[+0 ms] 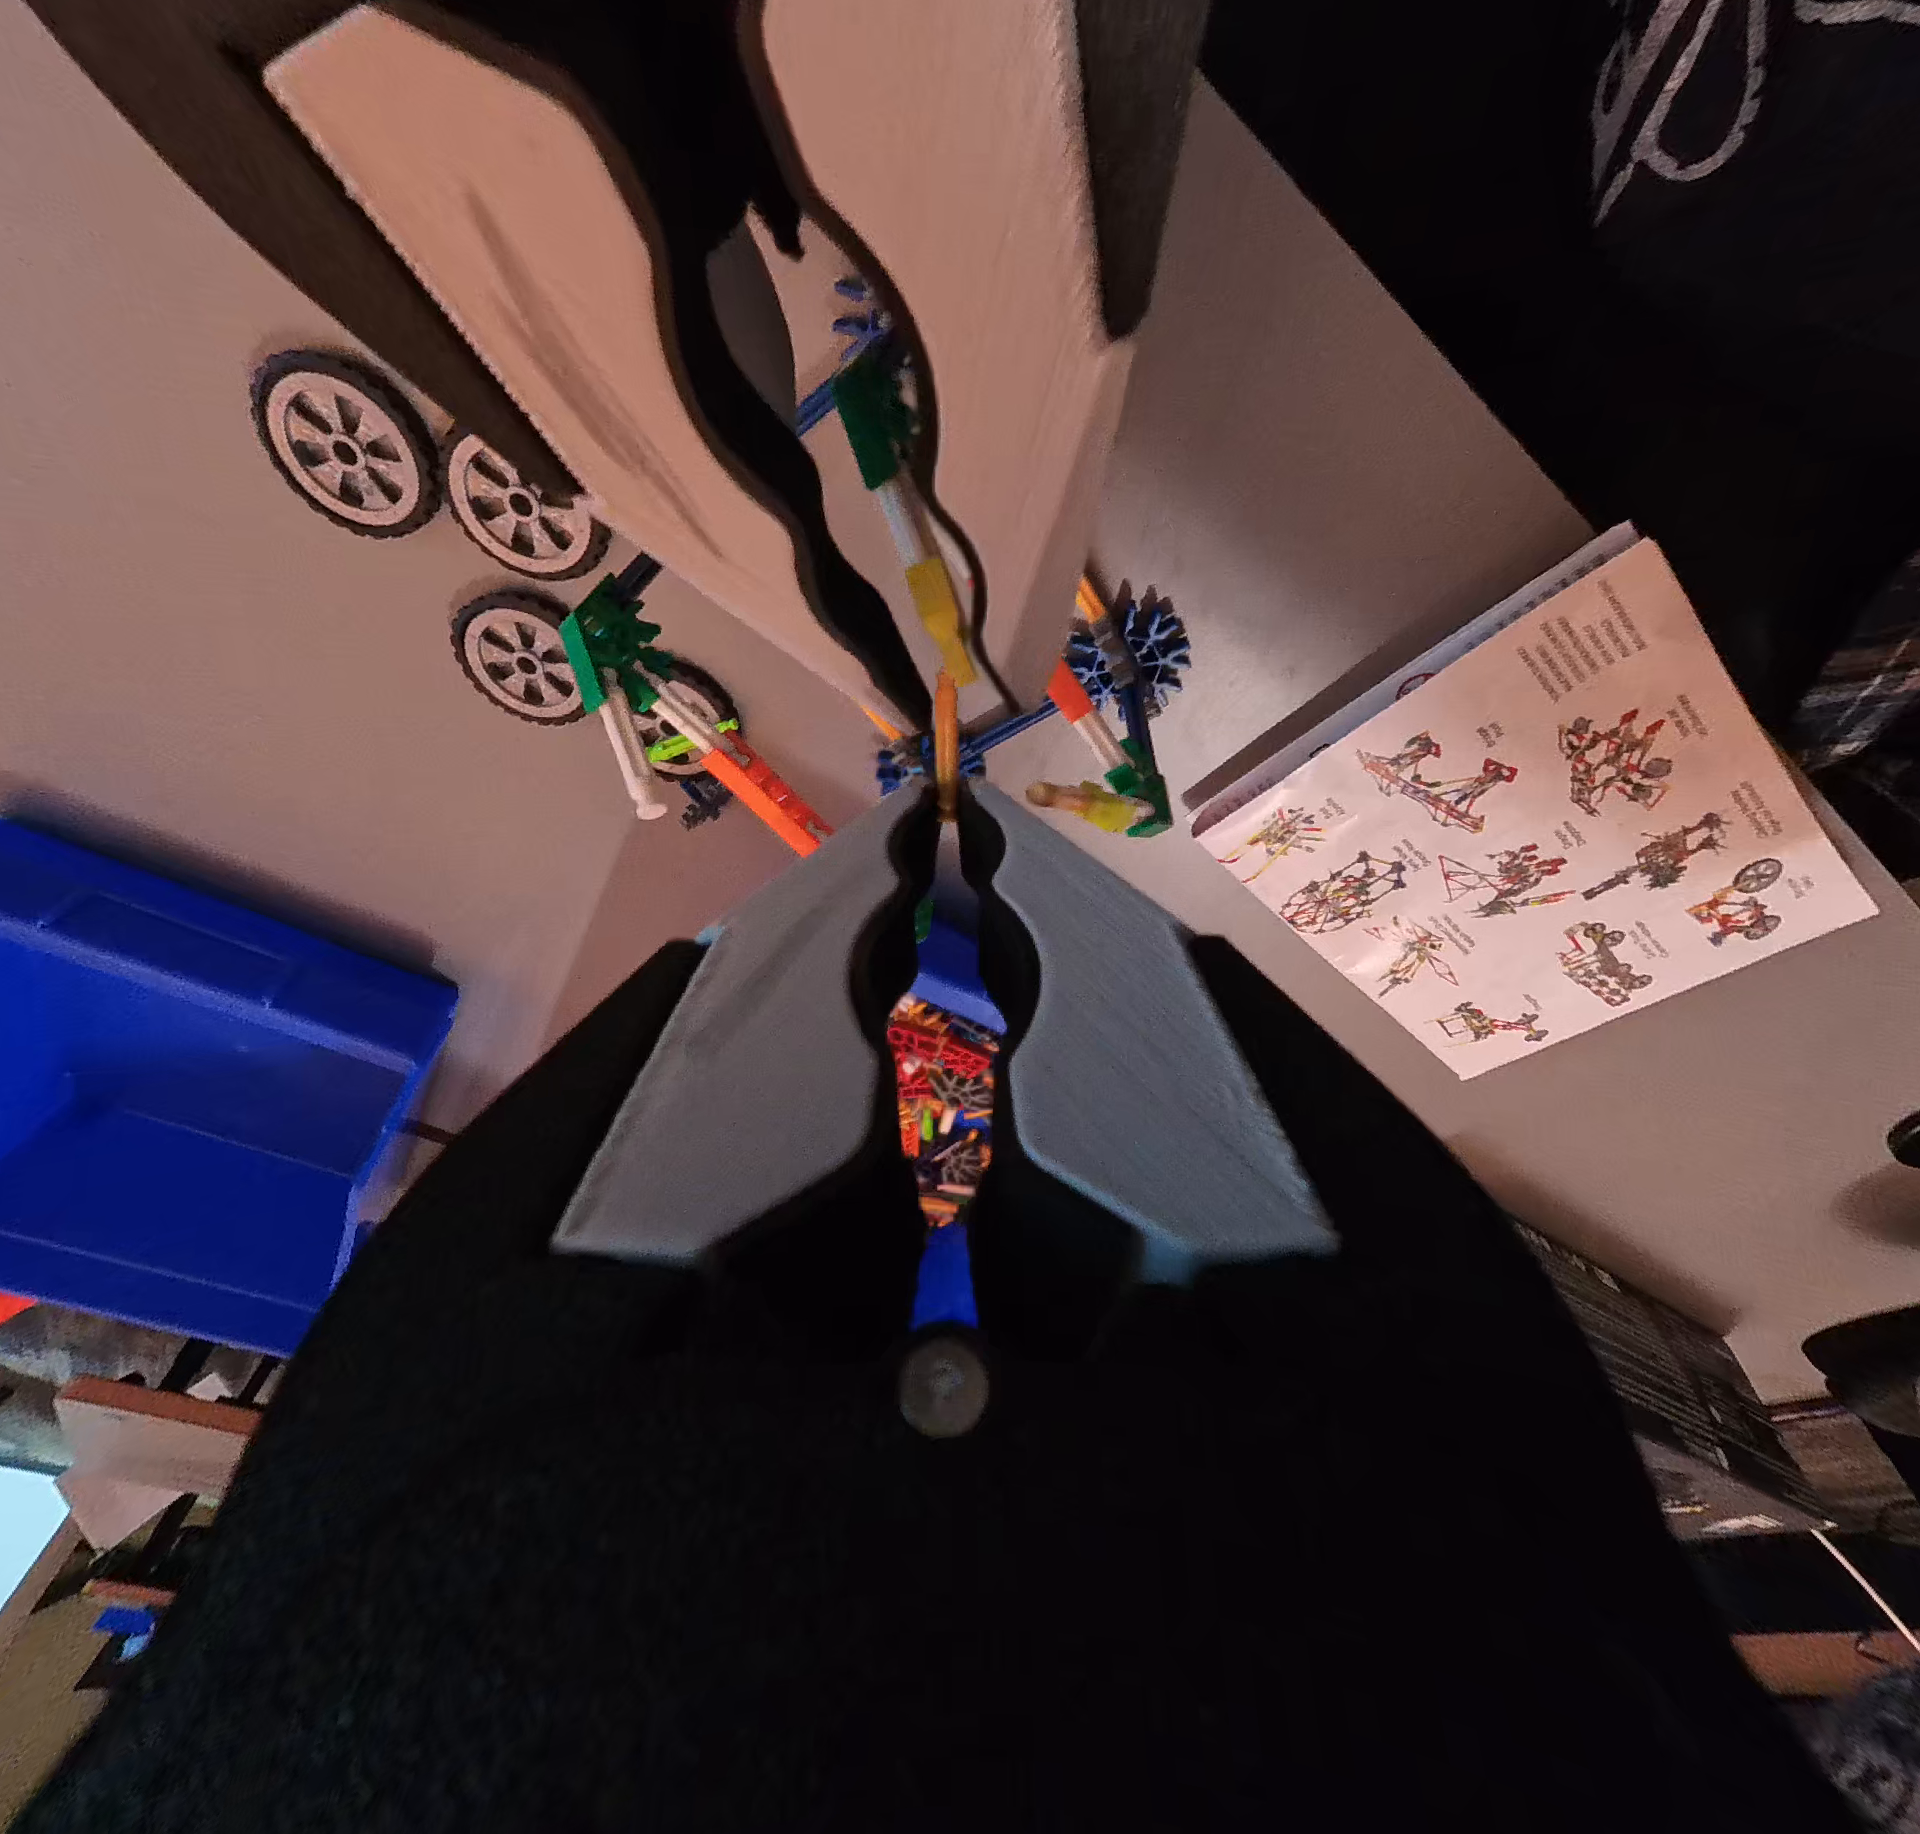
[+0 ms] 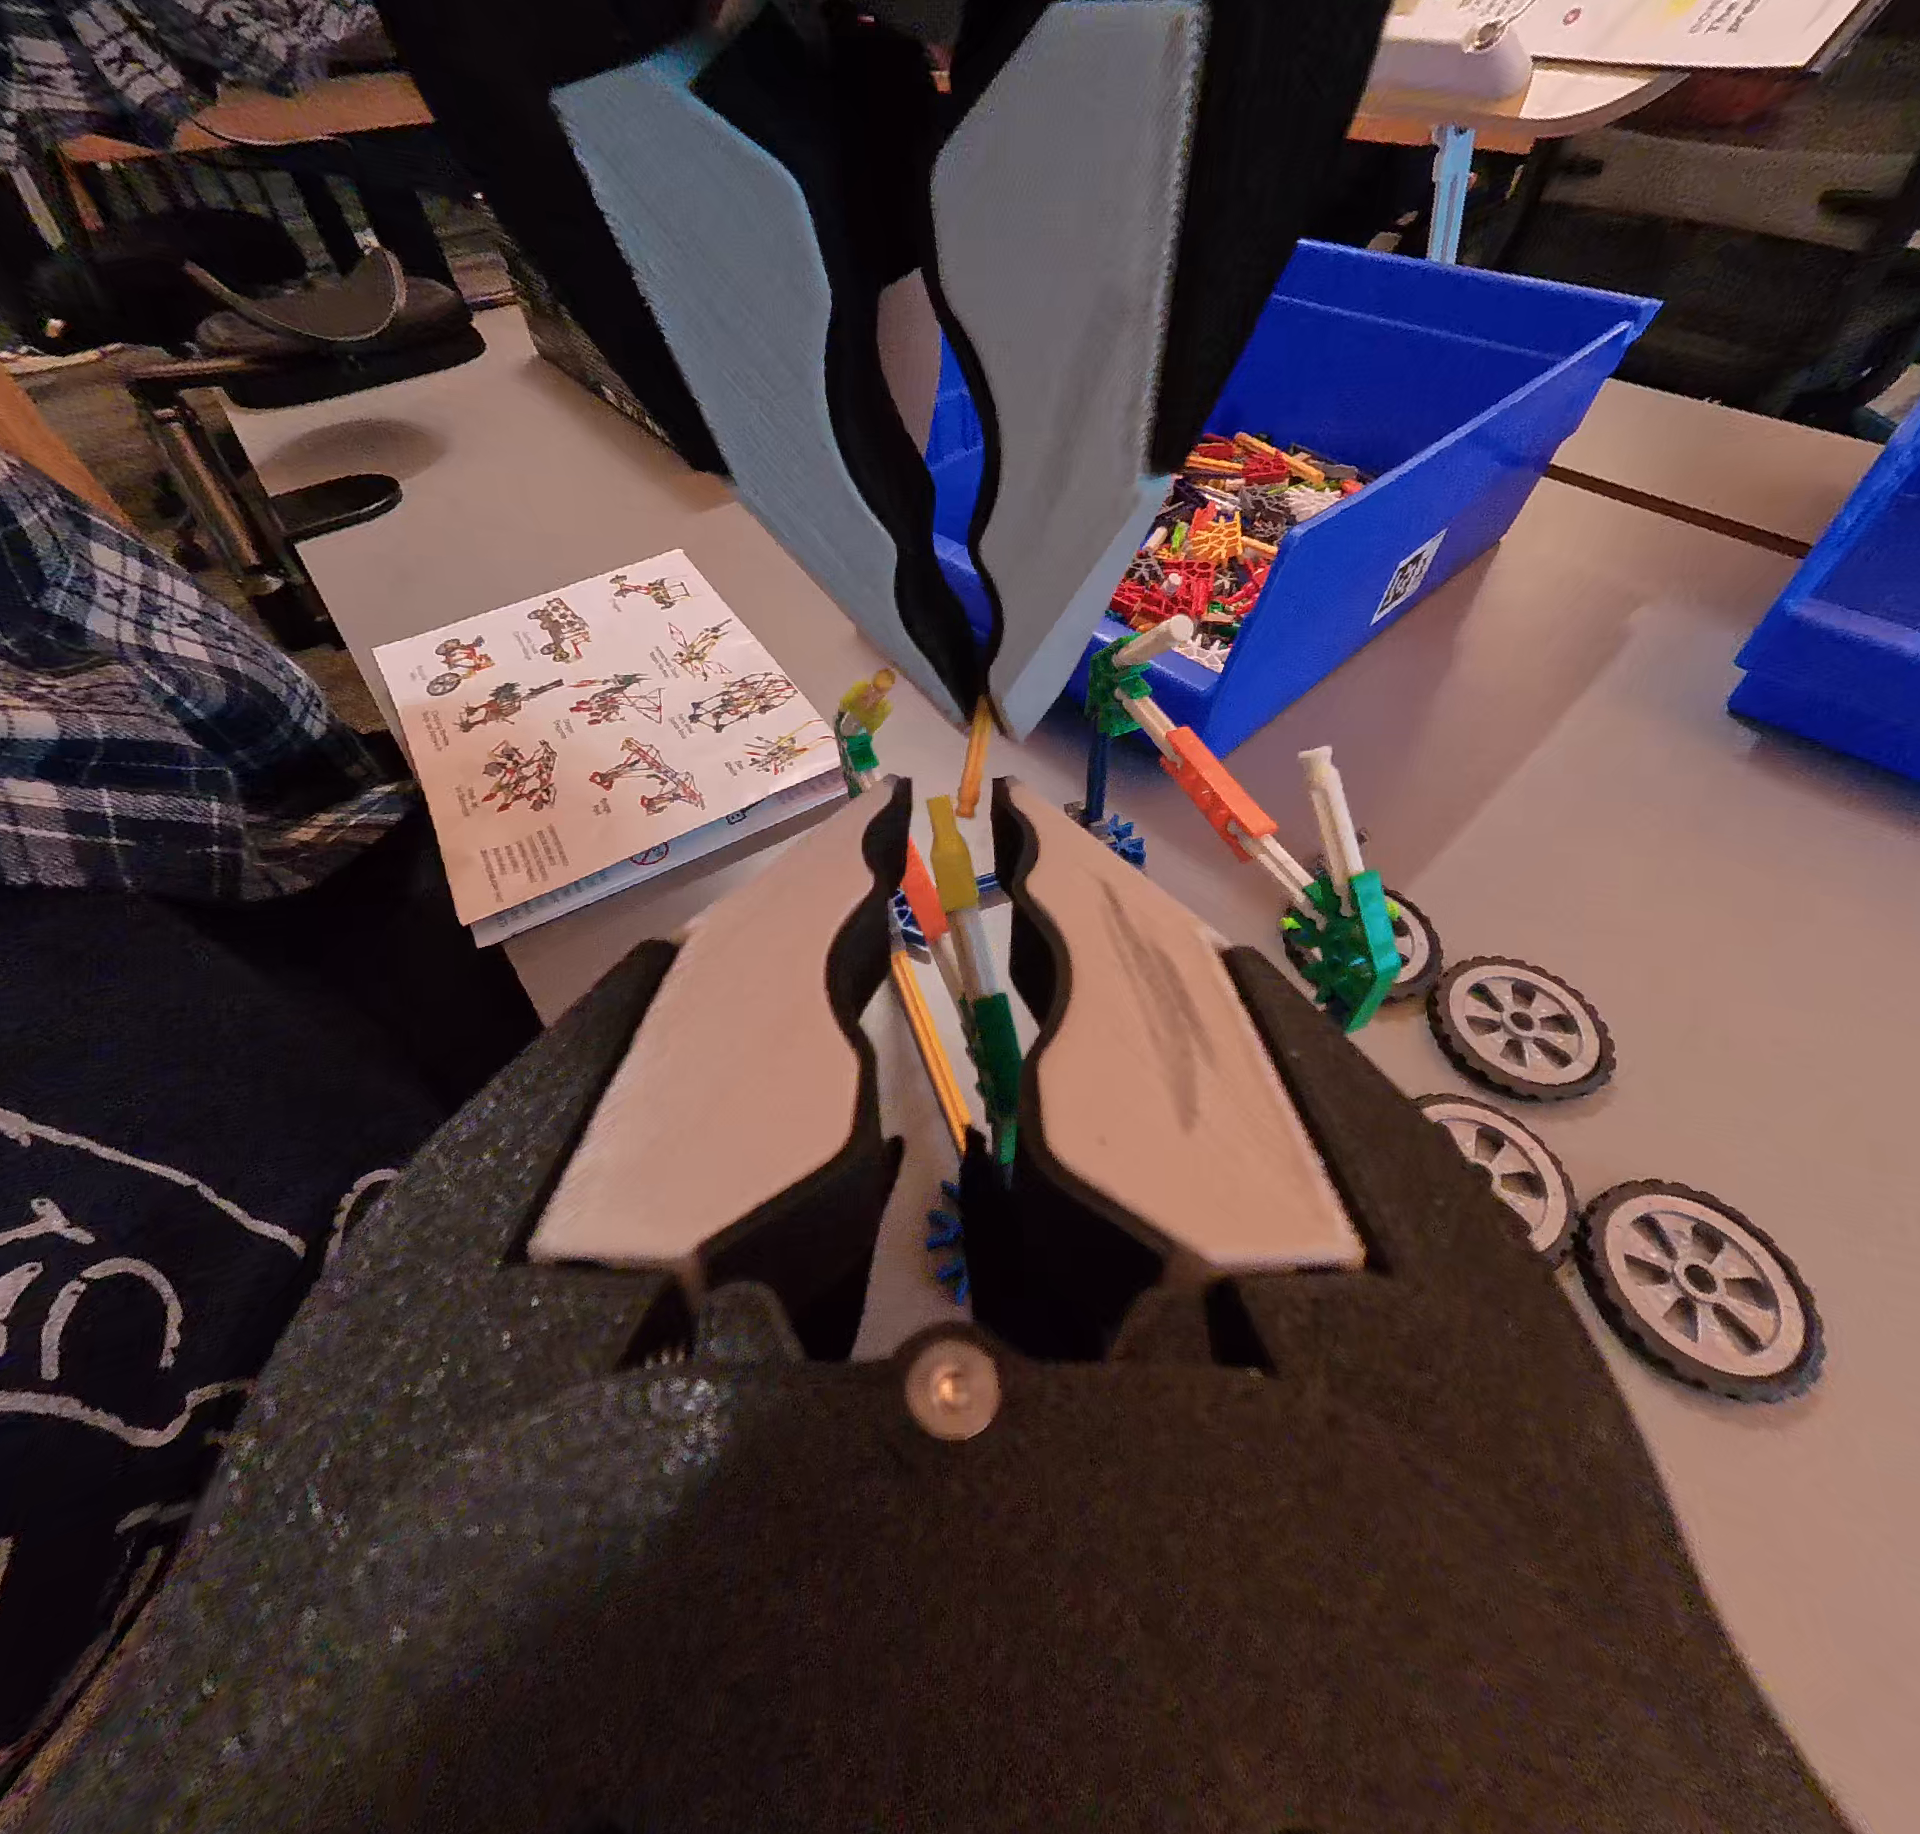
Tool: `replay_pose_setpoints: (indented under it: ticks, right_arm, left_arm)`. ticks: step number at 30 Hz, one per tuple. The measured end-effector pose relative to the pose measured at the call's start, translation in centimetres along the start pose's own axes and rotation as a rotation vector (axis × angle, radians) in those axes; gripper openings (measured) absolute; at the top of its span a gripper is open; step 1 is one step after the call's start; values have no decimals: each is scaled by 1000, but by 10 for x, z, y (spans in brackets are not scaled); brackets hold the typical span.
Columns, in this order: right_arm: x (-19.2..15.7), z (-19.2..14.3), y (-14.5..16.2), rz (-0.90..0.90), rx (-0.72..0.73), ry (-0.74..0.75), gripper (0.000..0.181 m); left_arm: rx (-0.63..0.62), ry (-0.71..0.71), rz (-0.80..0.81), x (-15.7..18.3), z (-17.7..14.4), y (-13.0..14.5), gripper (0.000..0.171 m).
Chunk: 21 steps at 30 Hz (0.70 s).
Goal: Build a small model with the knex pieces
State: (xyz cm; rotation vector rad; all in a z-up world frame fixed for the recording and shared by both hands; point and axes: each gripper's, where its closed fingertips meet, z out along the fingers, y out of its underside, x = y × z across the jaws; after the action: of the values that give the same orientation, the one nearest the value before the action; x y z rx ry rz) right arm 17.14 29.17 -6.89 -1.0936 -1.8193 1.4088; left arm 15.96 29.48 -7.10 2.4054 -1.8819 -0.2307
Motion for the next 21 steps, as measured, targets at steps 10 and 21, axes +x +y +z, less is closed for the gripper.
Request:
replay_pose_setpoints:
  ticks: [10, 21]
  right_arm:
    - [1, -5, 3, 19, 1, -7, 14]
    - [-1, -5, 2, 5, 19, -10, 7]
  left_arm:
    - [-12, -11, 13, 0, -2, -4, 1]
    - [-30, -13, 18, 4, -3, -4, 2]
